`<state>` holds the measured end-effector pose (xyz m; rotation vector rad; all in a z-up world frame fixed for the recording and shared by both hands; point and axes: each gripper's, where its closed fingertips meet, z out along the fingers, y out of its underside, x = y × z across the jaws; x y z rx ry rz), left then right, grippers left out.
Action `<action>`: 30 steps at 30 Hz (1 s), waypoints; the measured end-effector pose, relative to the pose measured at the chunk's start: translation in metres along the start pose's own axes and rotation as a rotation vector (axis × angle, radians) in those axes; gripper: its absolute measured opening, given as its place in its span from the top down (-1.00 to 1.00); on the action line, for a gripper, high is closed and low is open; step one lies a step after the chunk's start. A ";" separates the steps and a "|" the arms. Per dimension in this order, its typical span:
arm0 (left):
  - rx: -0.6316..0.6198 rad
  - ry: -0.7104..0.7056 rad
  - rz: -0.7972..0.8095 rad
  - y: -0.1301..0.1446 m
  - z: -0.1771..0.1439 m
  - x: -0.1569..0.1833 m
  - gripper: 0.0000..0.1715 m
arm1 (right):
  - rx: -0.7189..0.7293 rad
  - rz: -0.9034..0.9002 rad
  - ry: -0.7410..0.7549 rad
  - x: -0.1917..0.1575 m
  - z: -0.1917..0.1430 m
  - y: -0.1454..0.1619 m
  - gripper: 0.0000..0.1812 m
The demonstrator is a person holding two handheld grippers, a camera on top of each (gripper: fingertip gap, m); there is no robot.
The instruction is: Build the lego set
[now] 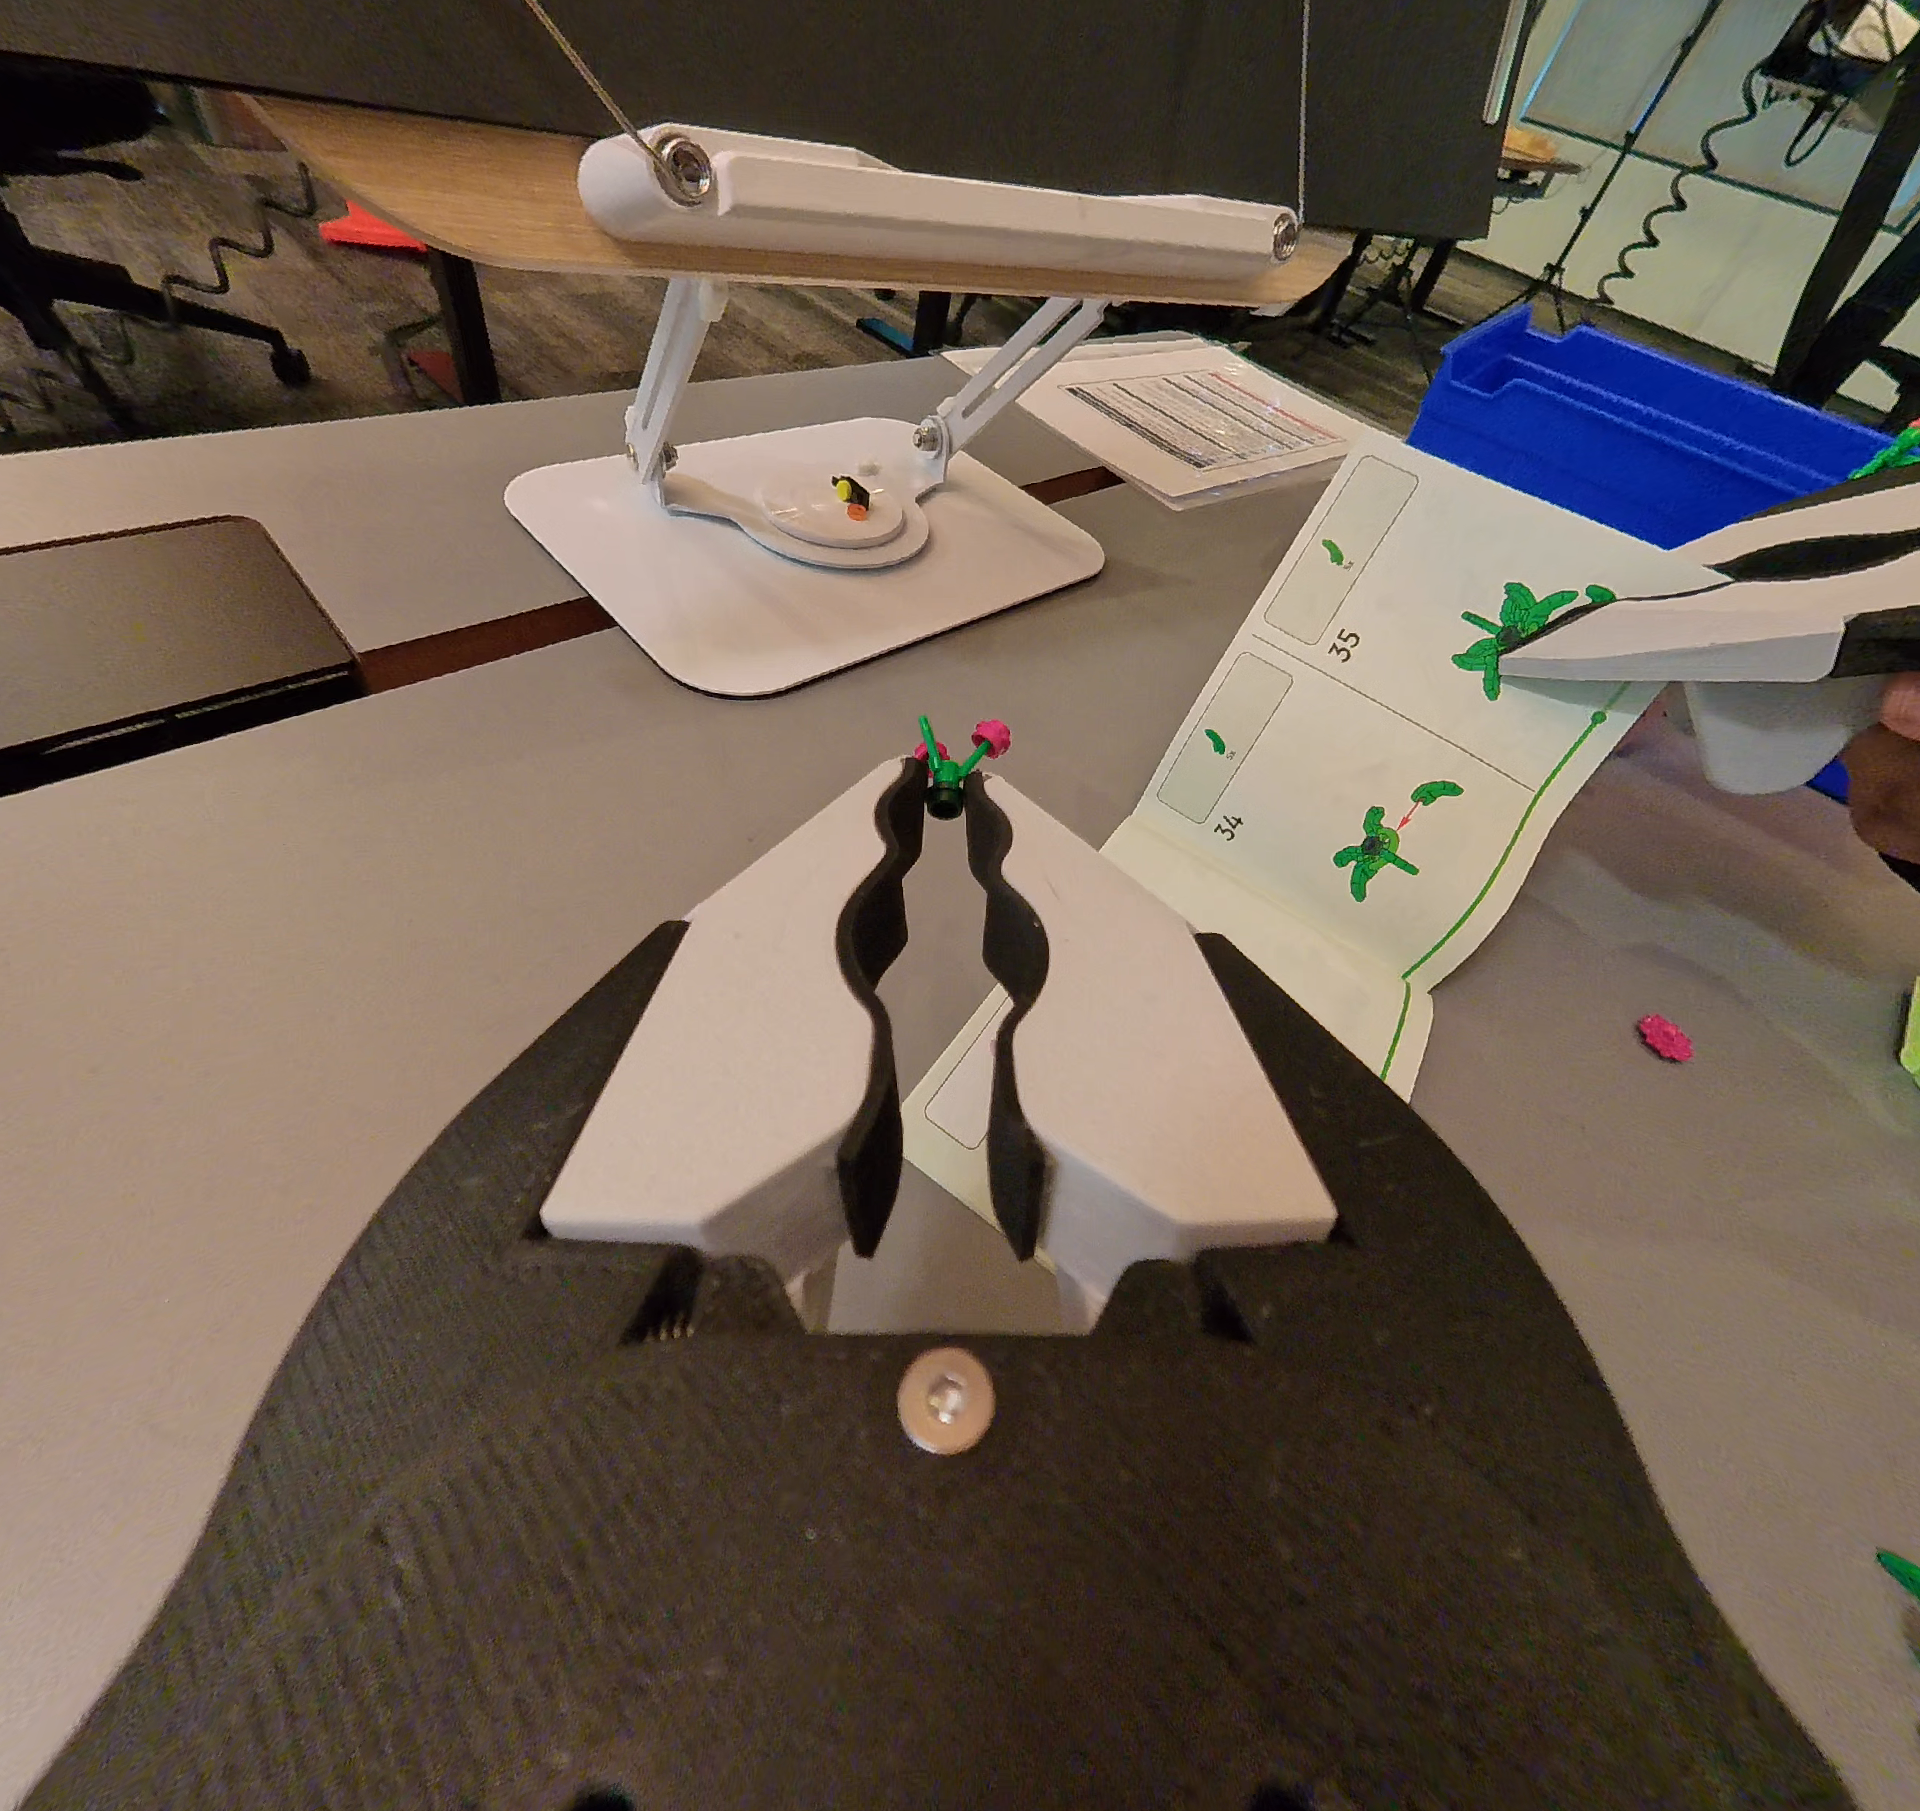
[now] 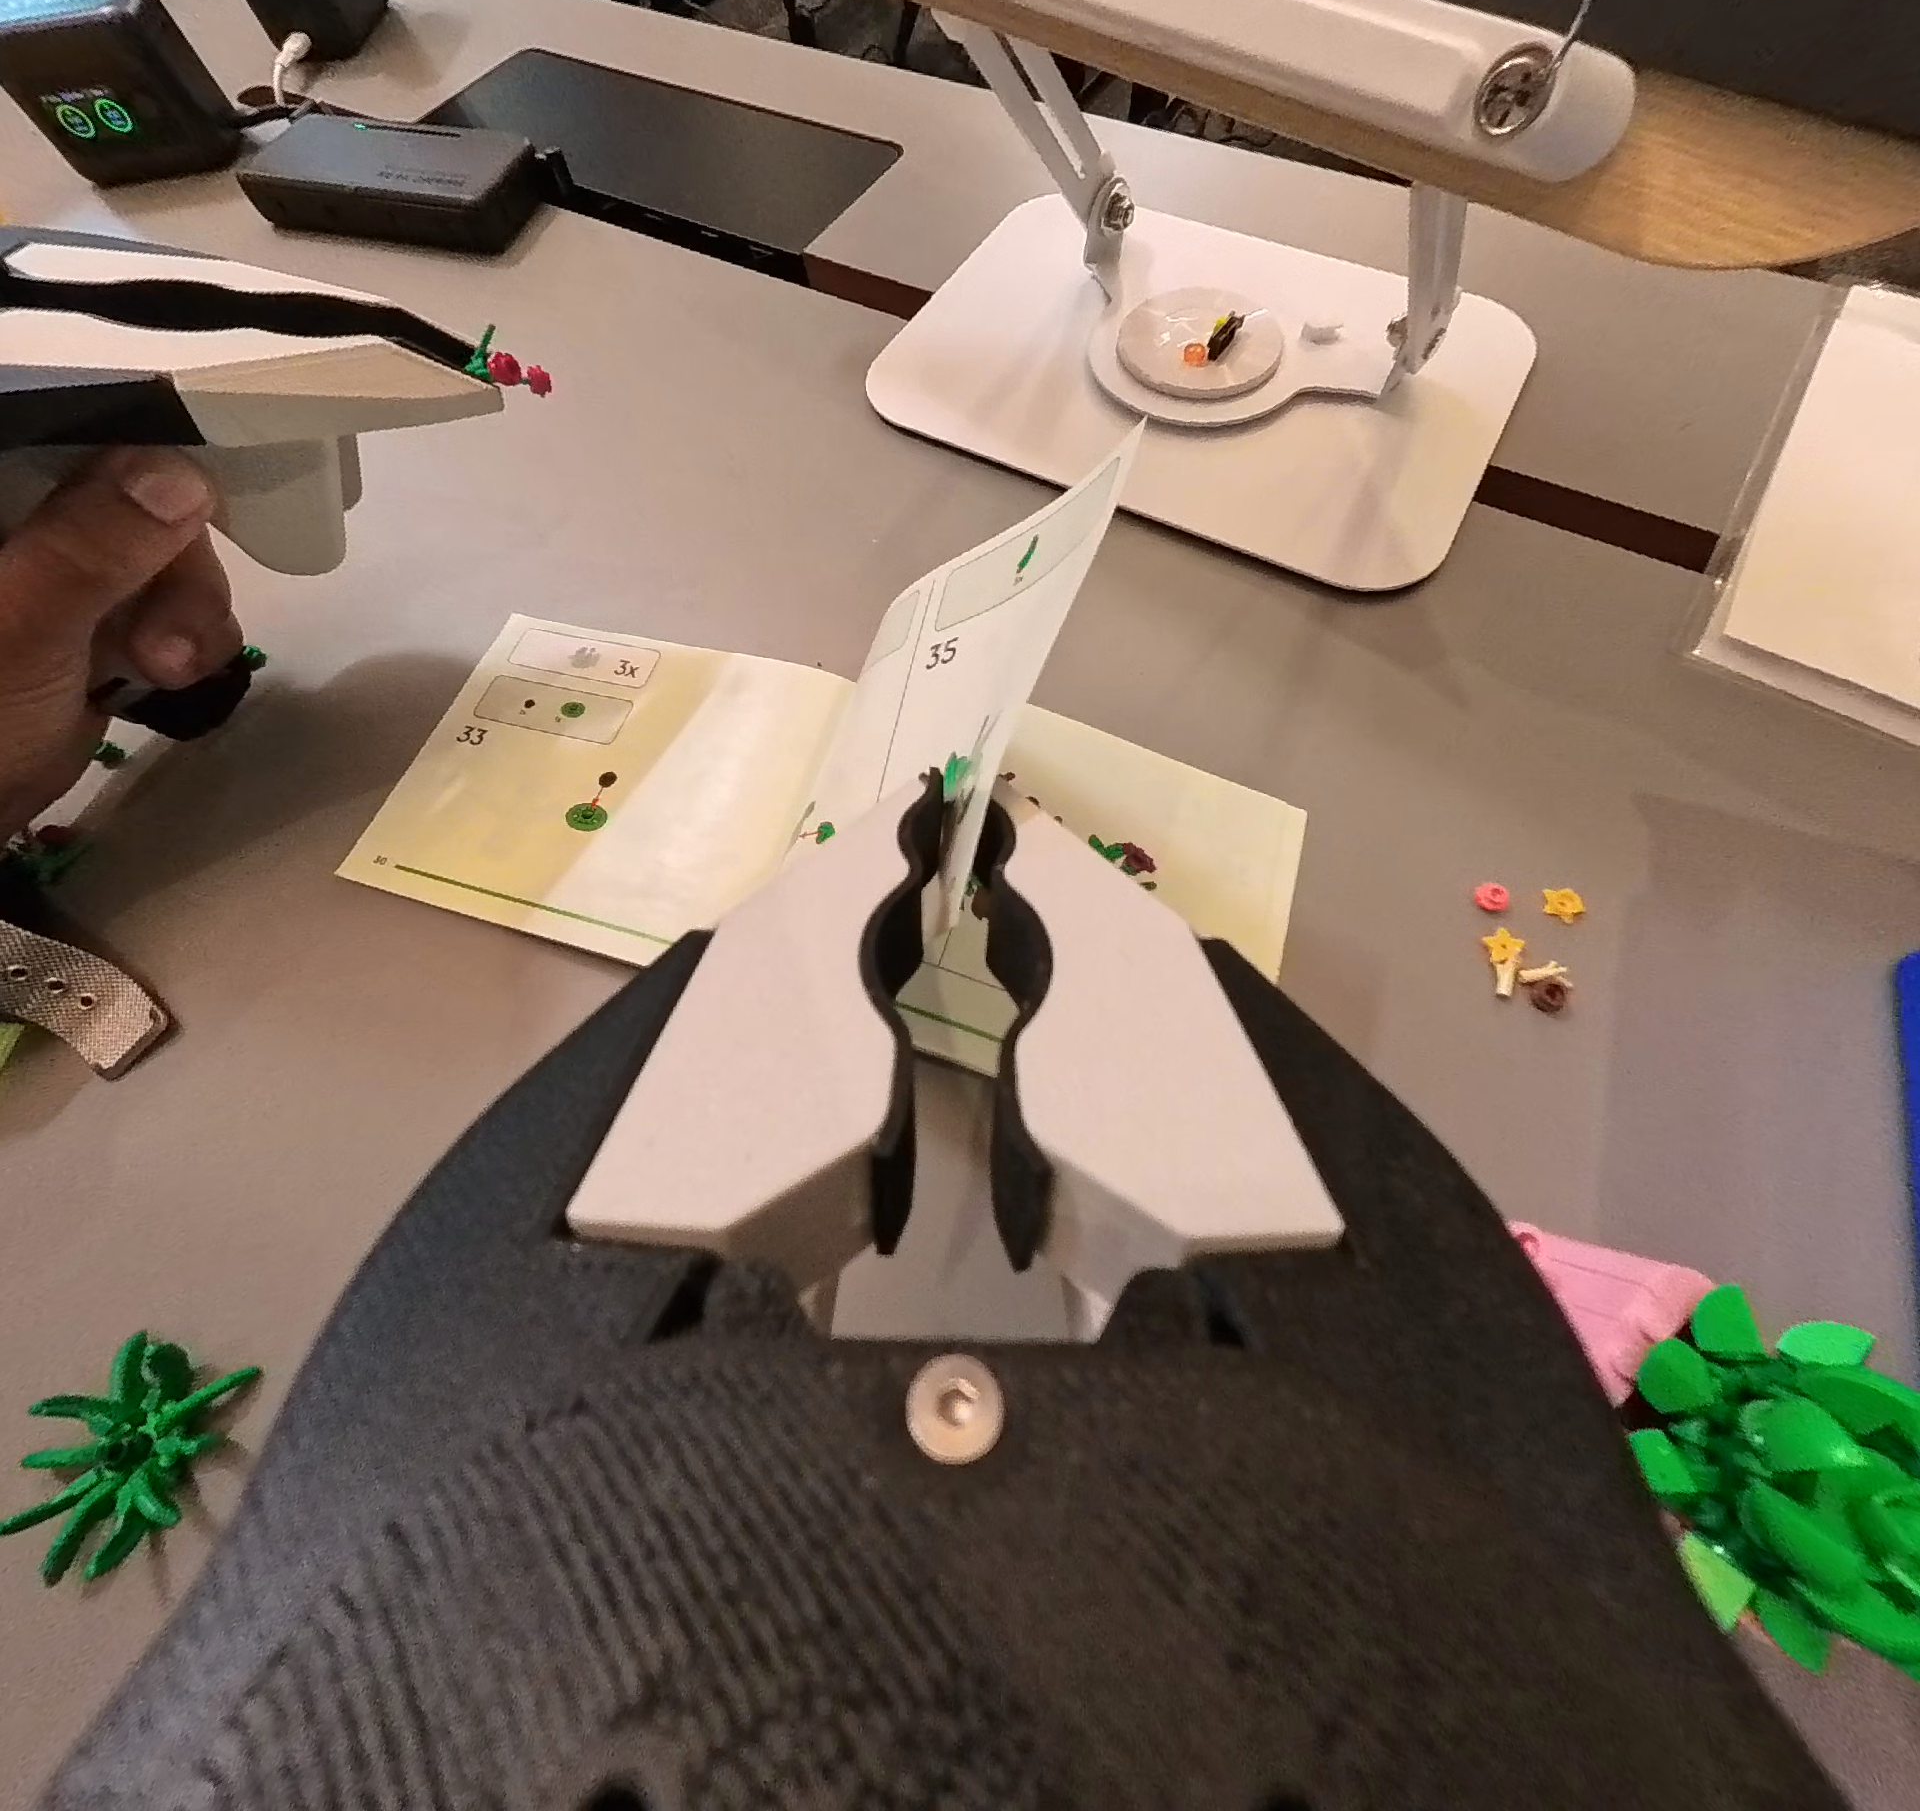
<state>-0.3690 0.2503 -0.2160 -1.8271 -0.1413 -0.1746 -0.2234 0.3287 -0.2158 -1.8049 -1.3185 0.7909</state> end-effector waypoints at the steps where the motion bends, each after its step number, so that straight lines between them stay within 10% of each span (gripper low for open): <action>1: 0.000 0.000 0.000 0.000 0.000 0.000 0.94 | 0.000 0.001 -0.002 0.000 0.000 0.000 0.98; 21: 0.001 -0.003 0.005 0.000 0.000 0.000 0.94 | -0.004 -0.022 -0.119 -0.033 0.006 -0.001 0.89; 30: 0.005 -0.008 0.015 -0.001 -0.001 0.000 0.94 | -0.104 0.028 -0.518 -0.114 0.004 0.010 0.81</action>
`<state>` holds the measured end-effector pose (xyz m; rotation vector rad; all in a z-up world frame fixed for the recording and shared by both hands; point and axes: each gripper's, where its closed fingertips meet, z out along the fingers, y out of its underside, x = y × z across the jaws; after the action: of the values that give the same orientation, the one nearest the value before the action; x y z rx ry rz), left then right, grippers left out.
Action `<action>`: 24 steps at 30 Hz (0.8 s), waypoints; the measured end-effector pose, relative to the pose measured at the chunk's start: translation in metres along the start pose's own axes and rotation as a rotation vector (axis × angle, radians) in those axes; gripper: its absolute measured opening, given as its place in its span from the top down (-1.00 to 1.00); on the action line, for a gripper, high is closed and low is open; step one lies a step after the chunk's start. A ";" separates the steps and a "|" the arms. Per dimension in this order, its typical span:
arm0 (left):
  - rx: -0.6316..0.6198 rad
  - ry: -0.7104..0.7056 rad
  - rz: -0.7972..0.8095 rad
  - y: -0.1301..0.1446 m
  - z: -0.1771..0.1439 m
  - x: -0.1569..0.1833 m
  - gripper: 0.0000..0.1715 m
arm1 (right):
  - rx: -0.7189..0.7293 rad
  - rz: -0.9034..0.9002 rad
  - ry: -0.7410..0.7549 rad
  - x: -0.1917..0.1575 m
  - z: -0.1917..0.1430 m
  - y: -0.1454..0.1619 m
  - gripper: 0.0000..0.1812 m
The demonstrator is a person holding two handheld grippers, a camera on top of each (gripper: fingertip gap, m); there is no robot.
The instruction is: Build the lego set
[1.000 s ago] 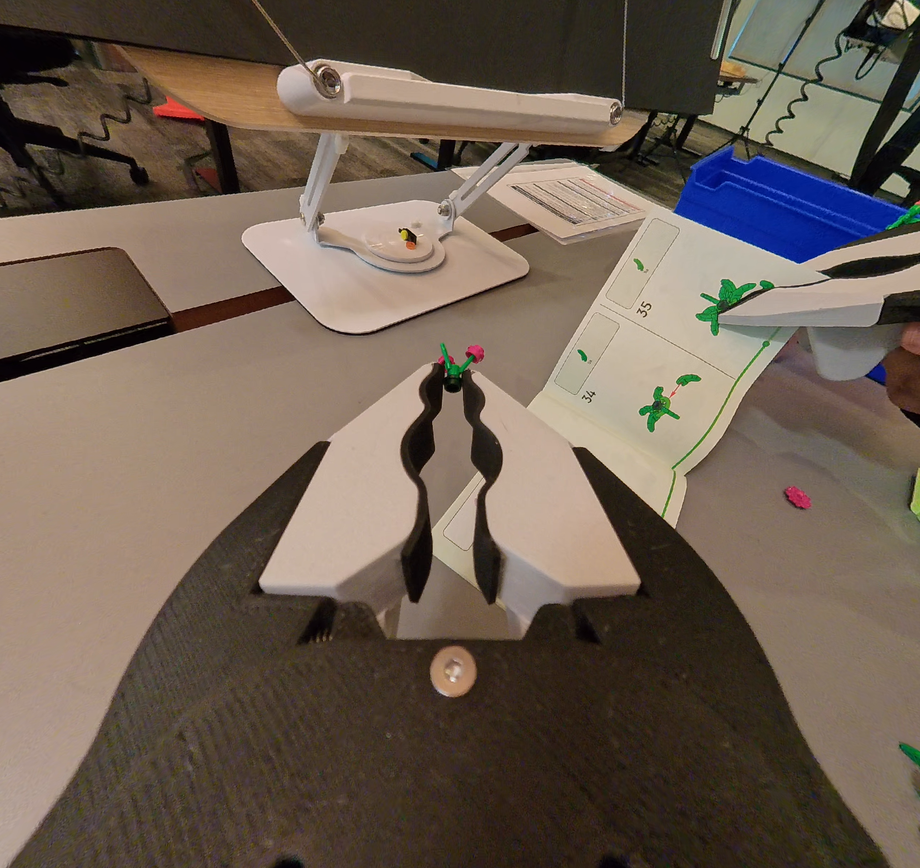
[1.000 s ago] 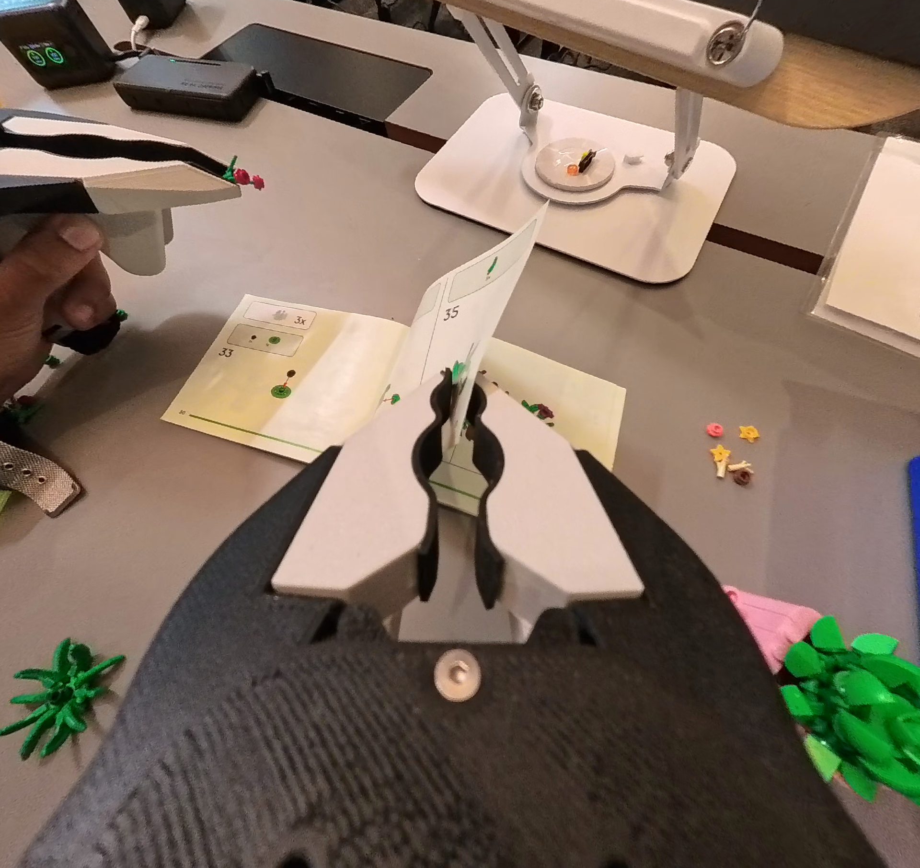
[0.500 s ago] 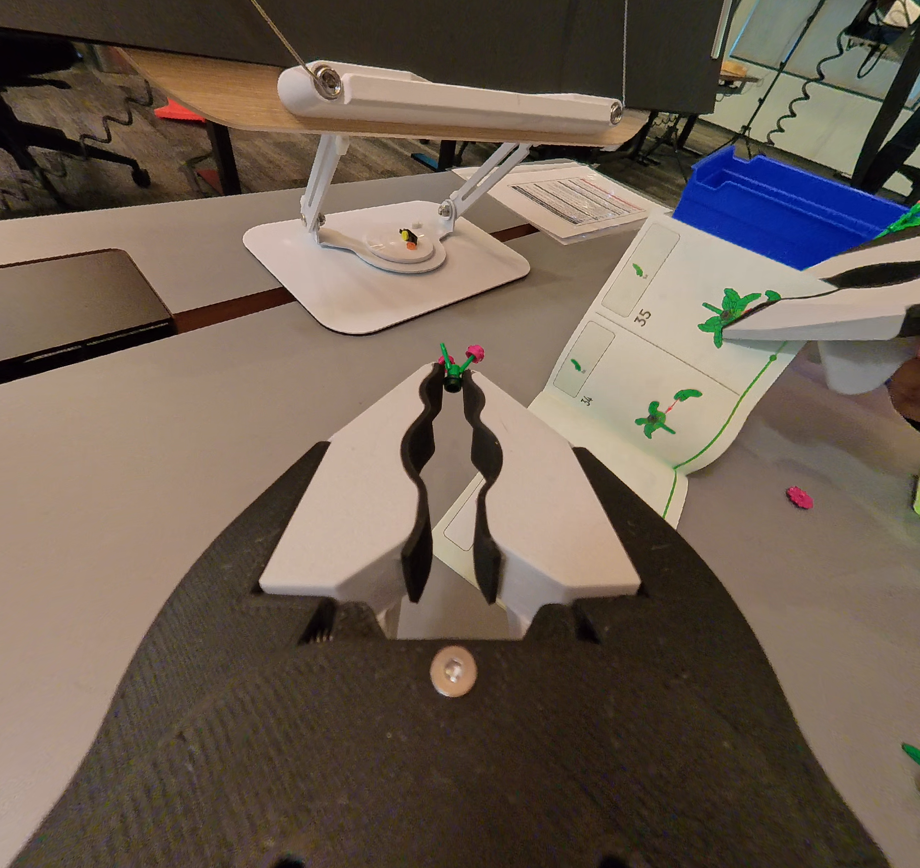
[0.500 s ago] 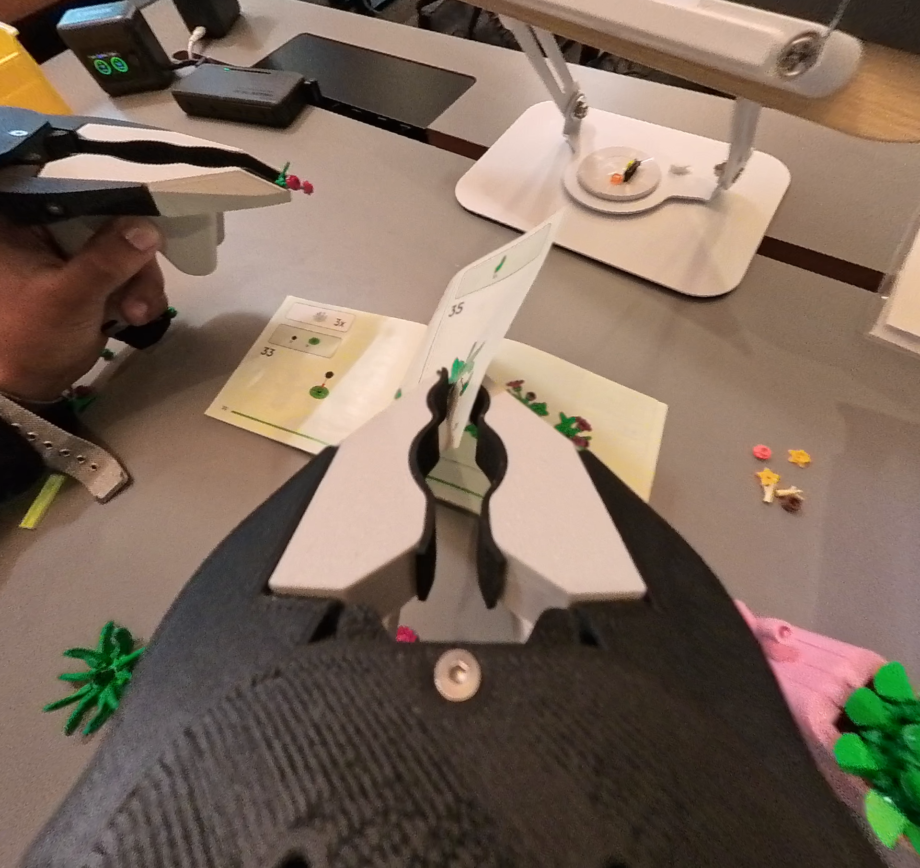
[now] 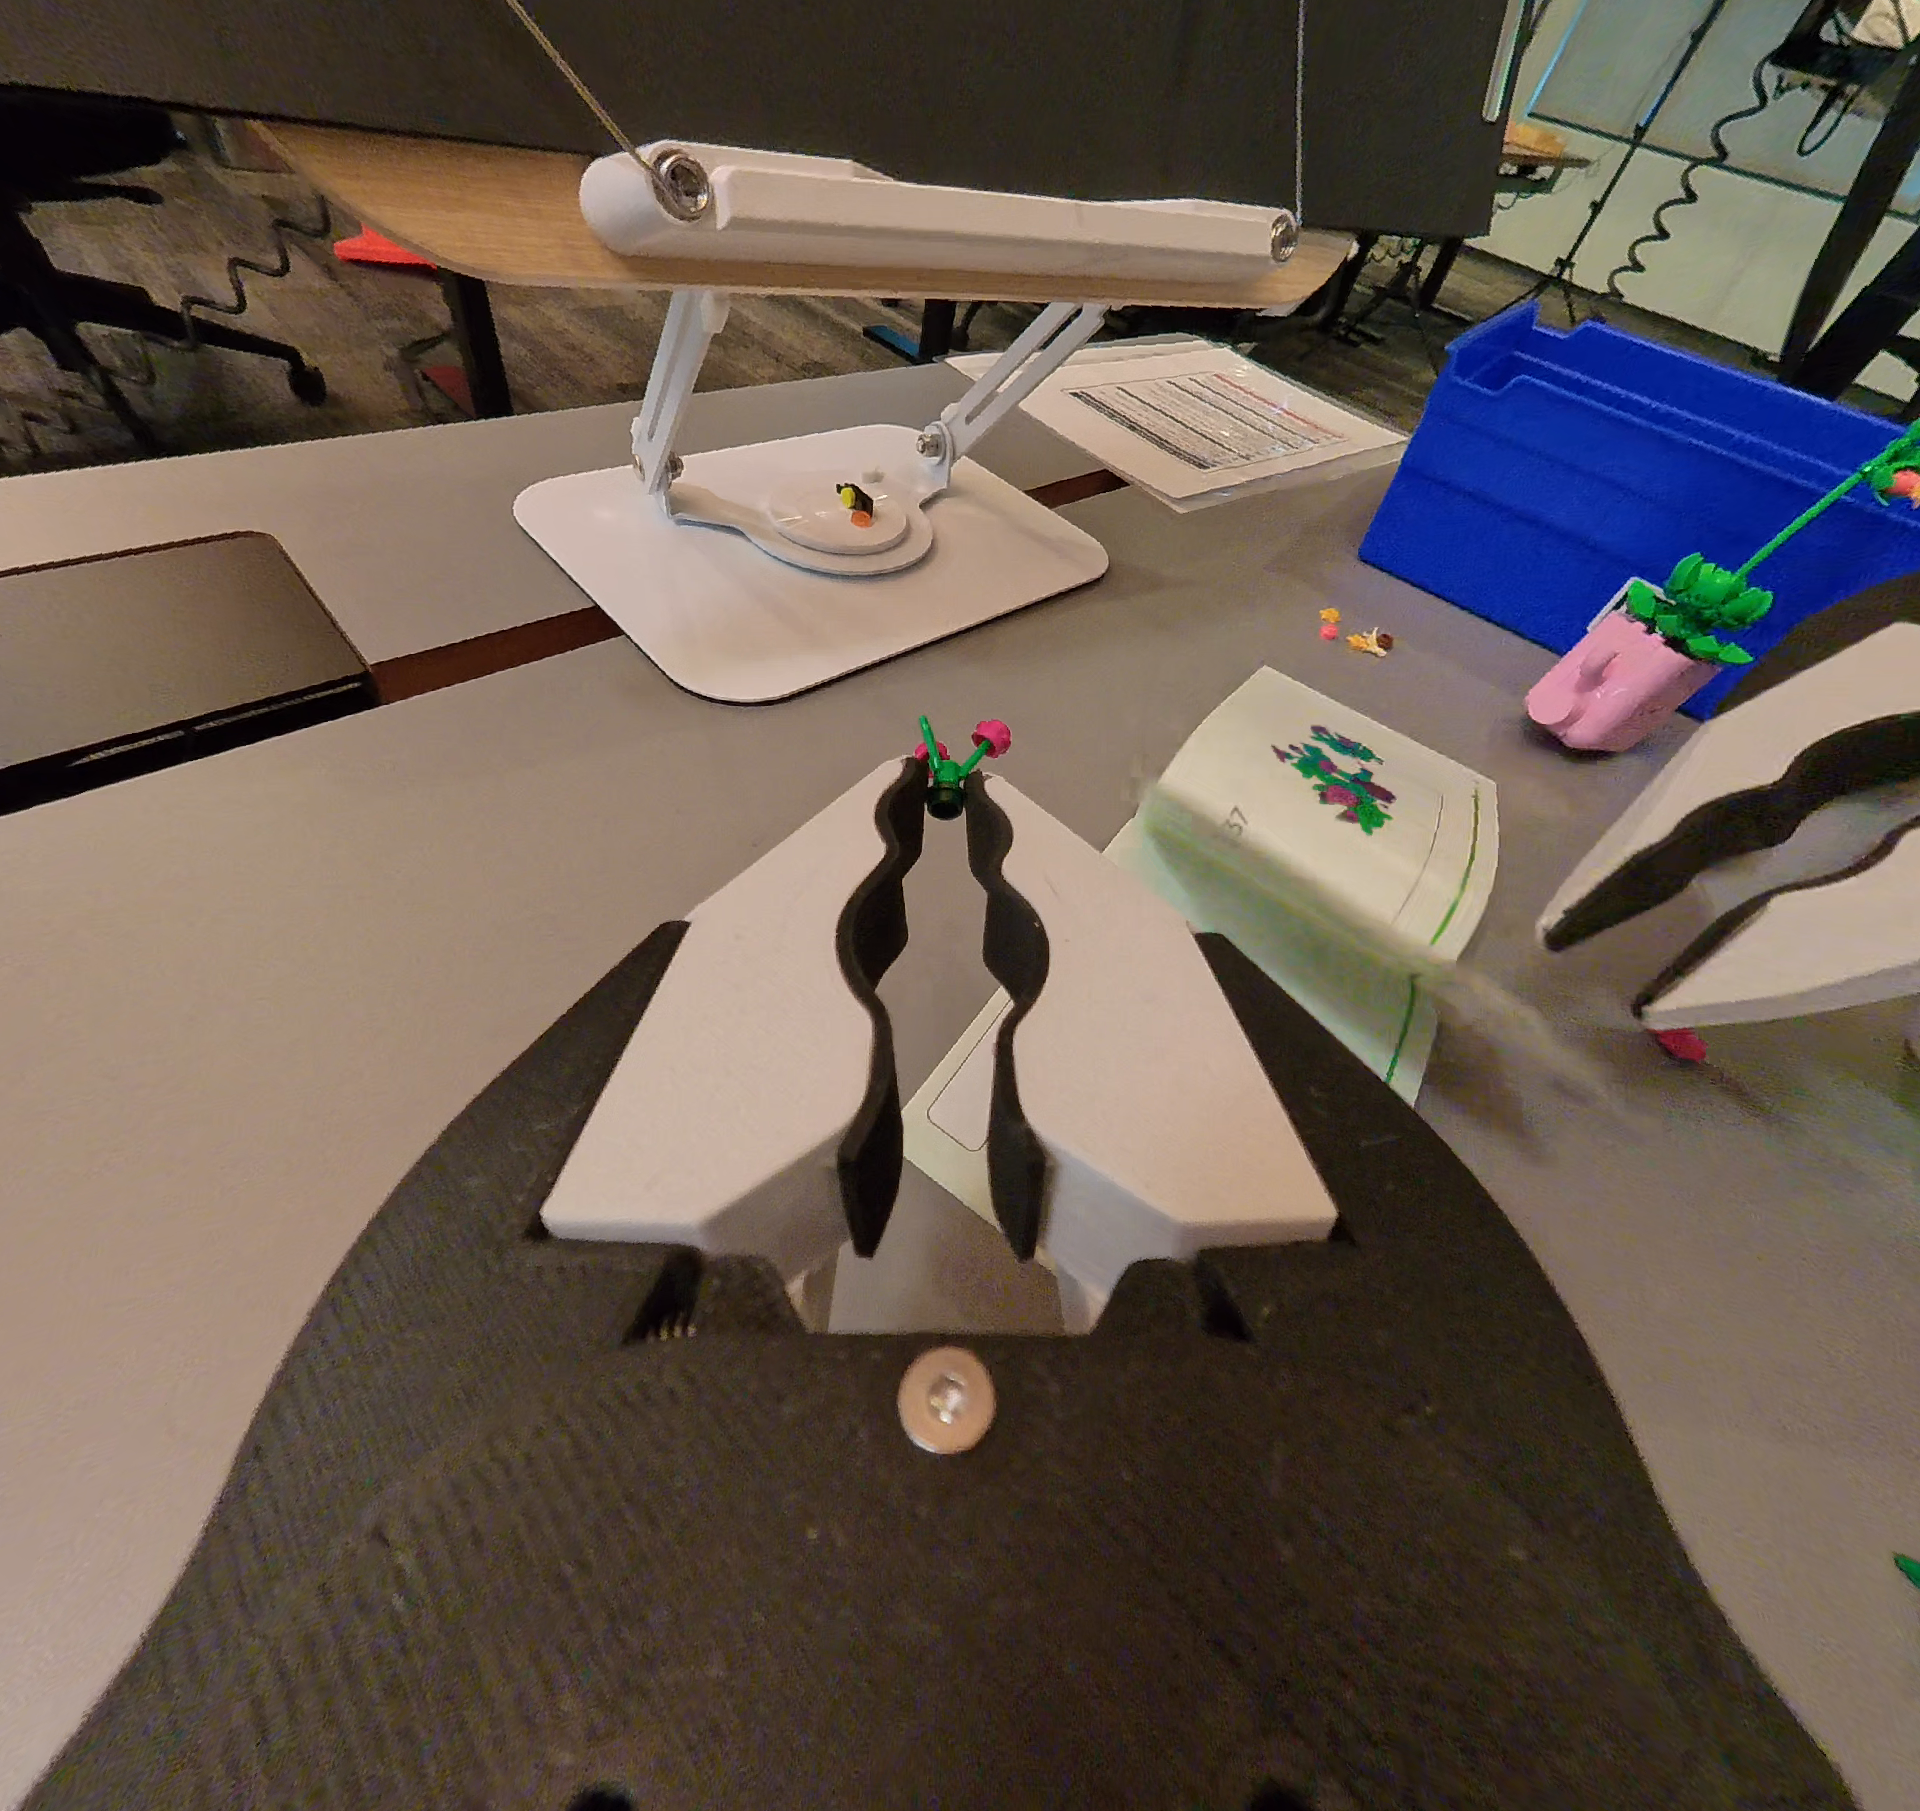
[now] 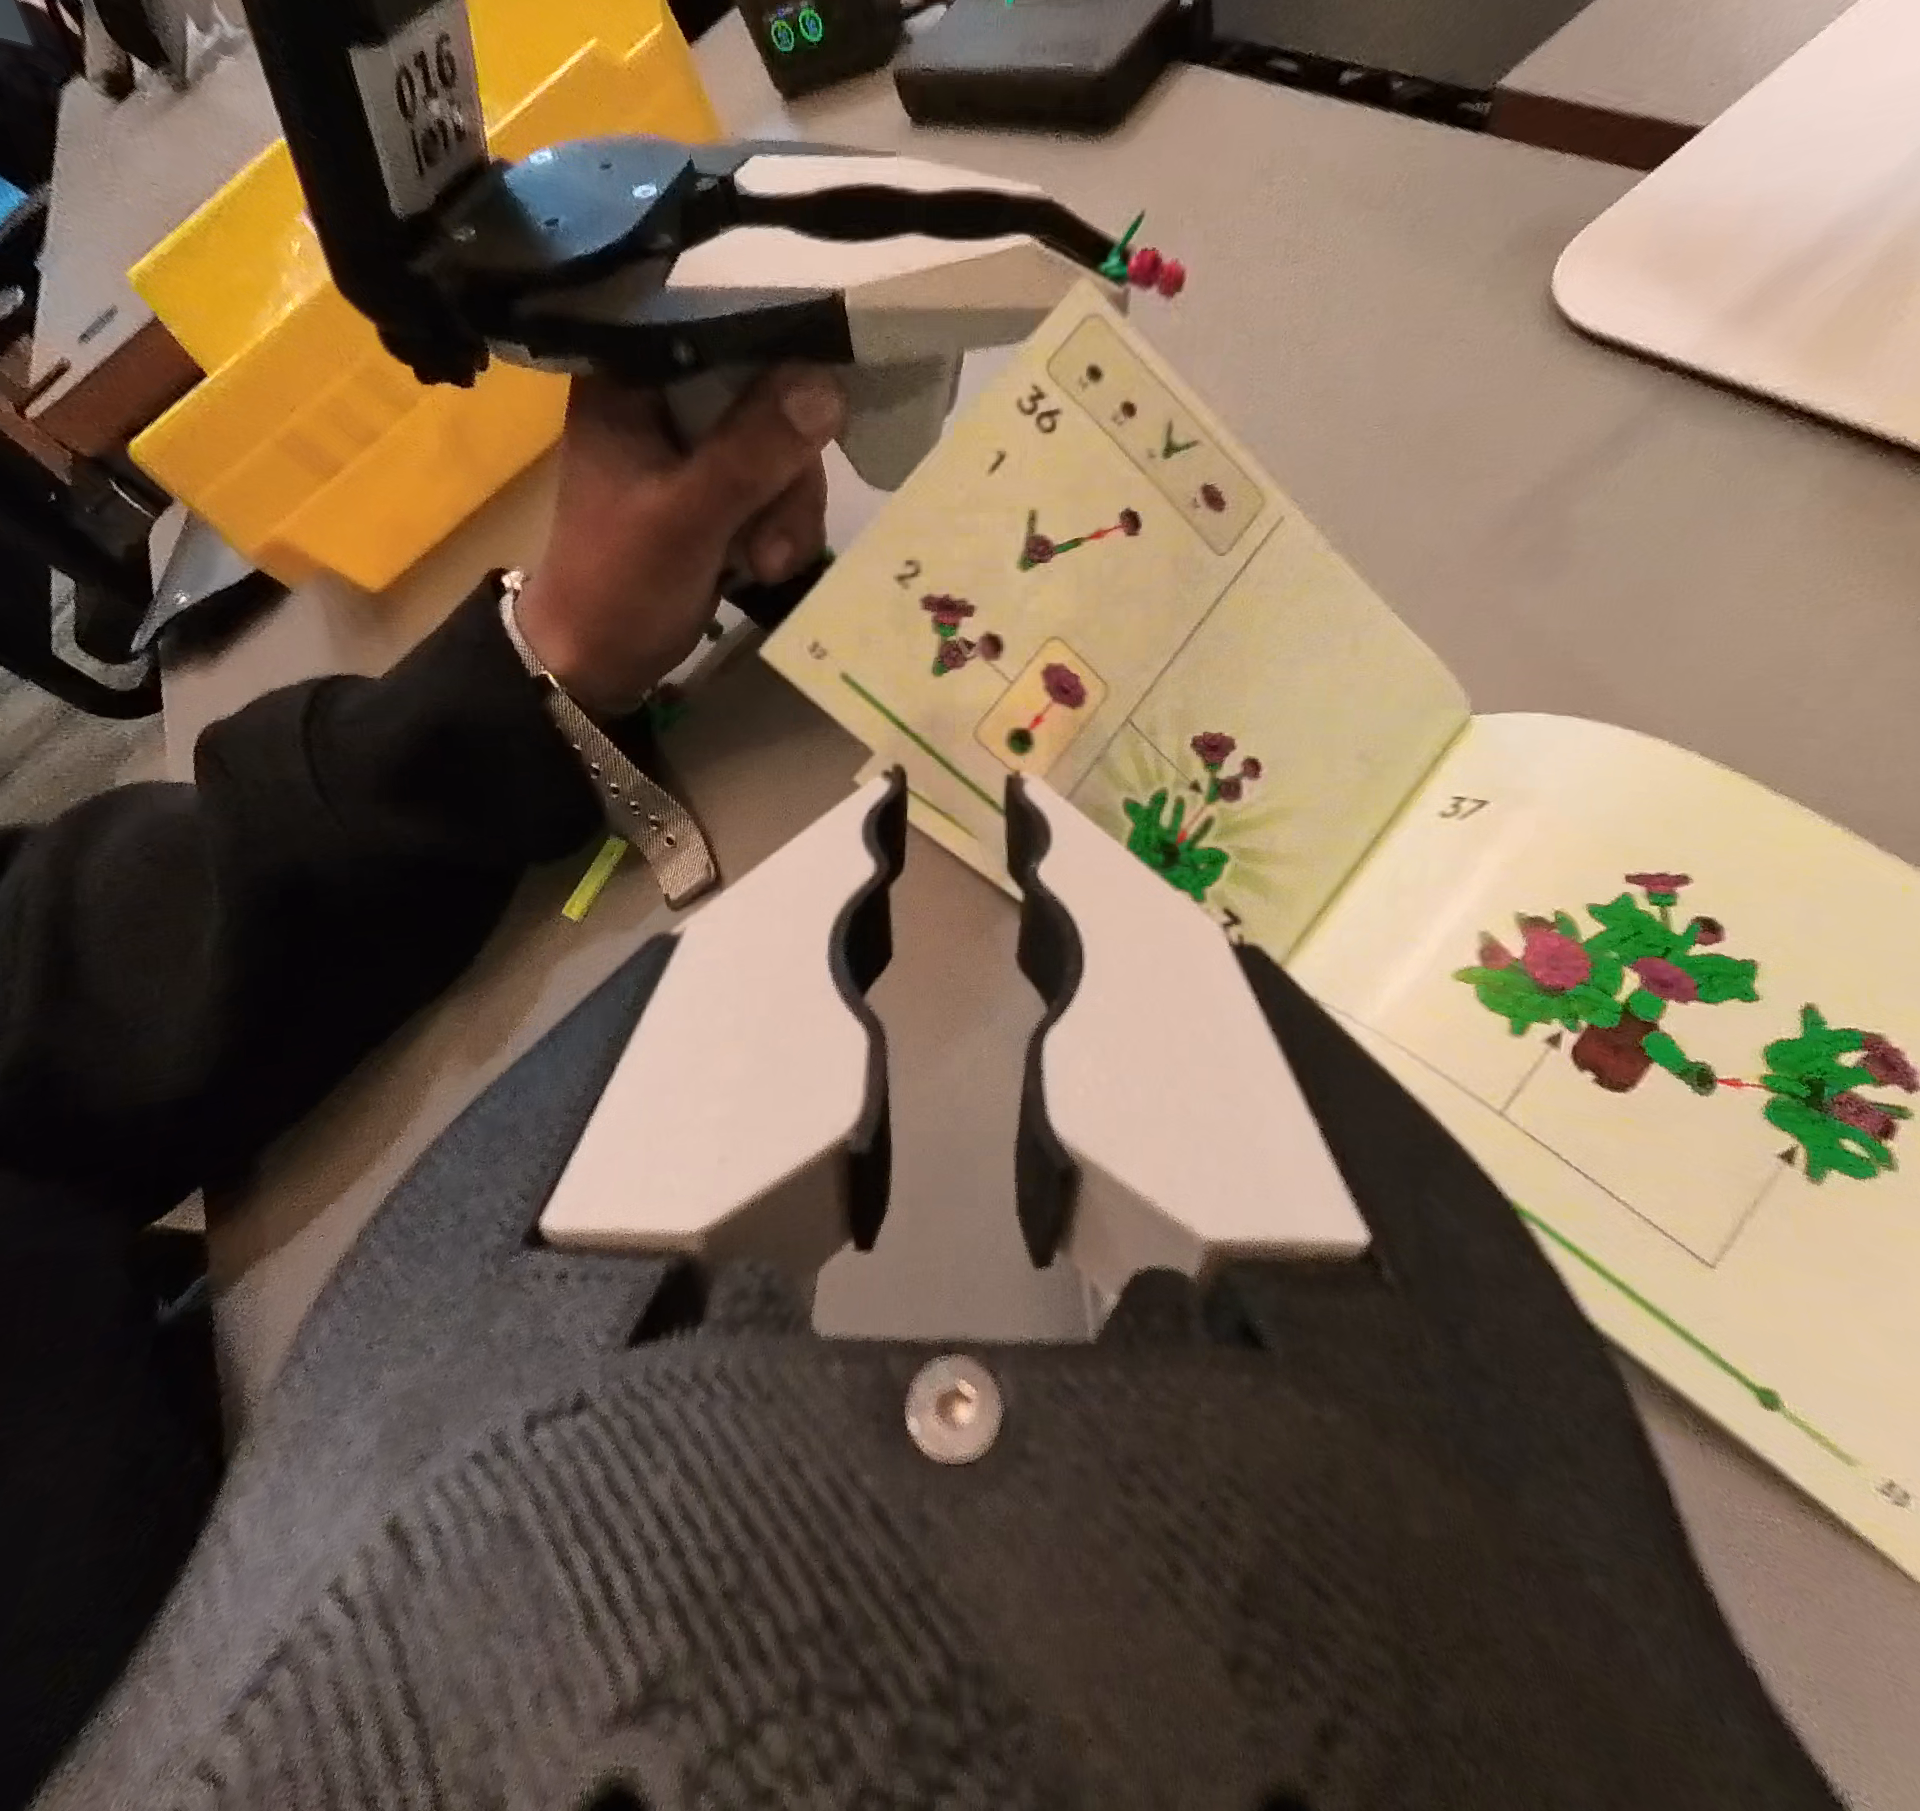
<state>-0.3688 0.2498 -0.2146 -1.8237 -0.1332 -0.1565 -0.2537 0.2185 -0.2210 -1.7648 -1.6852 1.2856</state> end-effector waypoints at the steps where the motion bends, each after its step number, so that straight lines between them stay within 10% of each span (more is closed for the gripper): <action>1: 0.000 0.000 0.000 0.000 0.000 0.000 0.94 | 0.004 0.000 -0.001 0.000 0.000 -0.001 0.81; 24: 0.167 -0.018 0.015 -0.044 -0.039 0.000 0.94 | 0.326 -0.113 0.017 -0.055 -0.091 -0.070 0.72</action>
<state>-0.3773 0.2231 -0.1630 -1.6591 -0.1404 -0.1150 -0.2137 0.2097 -0.1006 -1.4664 -1.4455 1.3980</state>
